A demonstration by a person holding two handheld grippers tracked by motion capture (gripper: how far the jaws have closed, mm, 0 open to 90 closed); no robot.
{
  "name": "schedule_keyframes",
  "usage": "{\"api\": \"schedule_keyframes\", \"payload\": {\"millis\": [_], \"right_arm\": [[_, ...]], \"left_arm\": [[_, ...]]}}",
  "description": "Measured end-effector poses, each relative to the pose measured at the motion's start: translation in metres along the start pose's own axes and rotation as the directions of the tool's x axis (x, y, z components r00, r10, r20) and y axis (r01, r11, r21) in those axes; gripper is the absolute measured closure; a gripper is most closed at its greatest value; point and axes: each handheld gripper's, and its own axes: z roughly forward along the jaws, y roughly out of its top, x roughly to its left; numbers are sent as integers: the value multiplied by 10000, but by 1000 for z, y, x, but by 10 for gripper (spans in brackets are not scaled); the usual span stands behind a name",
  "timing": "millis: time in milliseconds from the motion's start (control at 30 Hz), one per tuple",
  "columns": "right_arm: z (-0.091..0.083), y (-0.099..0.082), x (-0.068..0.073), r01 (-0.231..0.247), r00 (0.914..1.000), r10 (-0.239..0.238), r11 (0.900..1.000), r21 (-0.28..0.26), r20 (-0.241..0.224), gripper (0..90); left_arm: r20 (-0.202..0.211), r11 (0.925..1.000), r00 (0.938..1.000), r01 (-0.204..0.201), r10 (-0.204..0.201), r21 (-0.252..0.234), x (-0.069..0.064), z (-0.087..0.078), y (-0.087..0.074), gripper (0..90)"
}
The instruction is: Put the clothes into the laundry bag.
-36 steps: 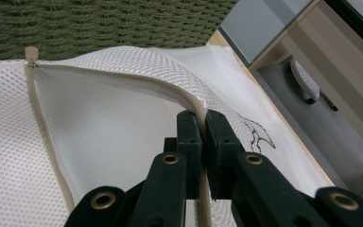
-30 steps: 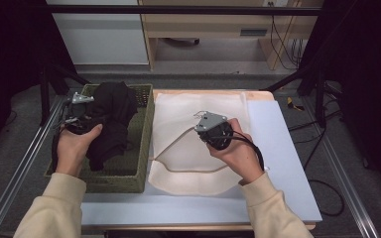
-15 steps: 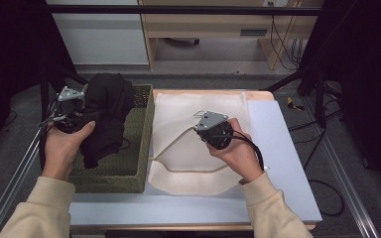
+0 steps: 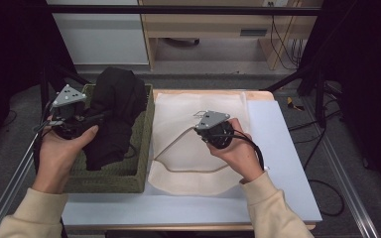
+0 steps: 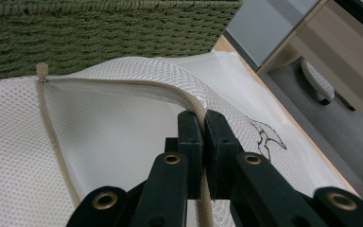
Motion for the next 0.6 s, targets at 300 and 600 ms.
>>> {"api": "schedule_keyframes", "payload": {"millis": [300, 600], "right_arm": [[0, 1, -4, -429, 9984, 424, 9990, -136, -377, 864], [-2, 7, -12, -533, 9977, 530, 9985, -77, -425, 865]], "left_arm": [[426, 9966, 9958, -799, 808, -215, -29, -18, 2, 646], [845, 9940, 9904, -1095, 1096, -50, -52, -23, -6, 646]]}}
